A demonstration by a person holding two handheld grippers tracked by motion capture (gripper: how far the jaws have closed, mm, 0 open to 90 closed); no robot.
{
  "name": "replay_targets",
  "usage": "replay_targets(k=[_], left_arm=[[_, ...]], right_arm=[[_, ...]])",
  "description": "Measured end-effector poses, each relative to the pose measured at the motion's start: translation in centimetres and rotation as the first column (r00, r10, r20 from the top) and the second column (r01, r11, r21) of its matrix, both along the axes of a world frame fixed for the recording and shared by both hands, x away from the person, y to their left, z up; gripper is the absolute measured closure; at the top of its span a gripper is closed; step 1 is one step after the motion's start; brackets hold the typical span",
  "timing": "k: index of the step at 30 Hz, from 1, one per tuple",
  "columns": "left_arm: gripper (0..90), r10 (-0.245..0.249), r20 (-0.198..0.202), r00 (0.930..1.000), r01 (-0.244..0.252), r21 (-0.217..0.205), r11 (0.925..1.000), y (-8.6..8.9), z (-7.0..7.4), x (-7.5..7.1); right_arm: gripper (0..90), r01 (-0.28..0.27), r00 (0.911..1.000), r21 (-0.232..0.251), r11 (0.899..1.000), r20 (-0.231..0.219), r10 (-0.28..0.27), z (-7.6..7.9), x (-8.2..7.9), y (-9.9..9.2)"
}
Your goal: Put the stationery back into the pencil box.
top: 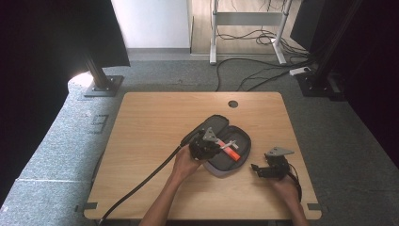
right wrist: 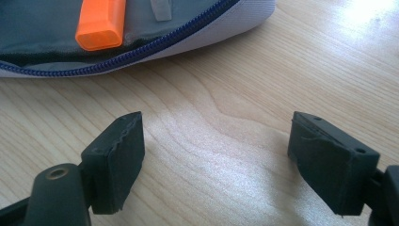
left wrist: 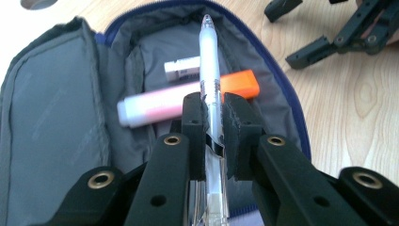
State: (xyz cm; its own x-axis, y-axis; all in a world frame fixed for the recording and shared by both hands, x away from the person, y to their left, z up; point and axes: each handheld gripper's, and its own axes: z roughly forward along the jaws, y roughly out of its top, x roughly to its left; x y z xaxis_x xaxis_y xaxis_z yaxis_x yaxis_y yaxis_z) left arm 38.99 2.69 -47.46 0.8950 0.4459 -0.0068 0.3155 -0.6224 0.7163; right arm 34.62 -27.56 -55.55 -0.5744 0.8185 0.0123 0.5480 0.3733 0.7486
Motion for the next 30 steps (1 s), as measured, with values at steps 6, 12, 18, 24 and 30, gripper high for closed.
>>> replay_targets(k=[6, 12, 18, 24, 30], left_arm=[[79.3, 0.016, -0.002, 0.9999, -0.016, -0.007, 0.9998, -1.0, -0.1, 1.1], [79.2, 0.028, 0.003, 0.9996, -0.029, 0.016, 0.9995, -1.9, -0.5, 2.1], [79.1, 0.043, 0.004, 0.9991, -0.043, 0.017, 0.9989, -2.6, -0.9, 2.8], [79.0, 0.053, 0.010, 0.9985, -0.054, 0.017, 0.9984, -3.1, -1.4, 3.3], [79.0, 0.063, 0.012, 0.9979, -0.063, 0.048, 0.9969, -3.3, -2.2, 3.5]], right_arm=[[18.8, 0.001, 1.0000, 0.000, 1.000, -0.001, -0.001, 0.0, 0.0, 0.0], [18.8, -0.001, 1.0000, 0.000, 1.000, 0.001, 0.001, 0.0, 0.0, 0.0], [18.8, -0.002, 1.0000, 0.000, 1.000, 0.001, 0.002, 0.0, 0.0, 0.0], [18.7, -0.003, 1.0000, -0.001, 1.000, 0.001, 0.003, 0.0, 0.0, 0.0], [18.7, -0.005, 1.0000, -0.002, 1.000, 0.002, 0.005, 0.0, 0.0, 0.0]])
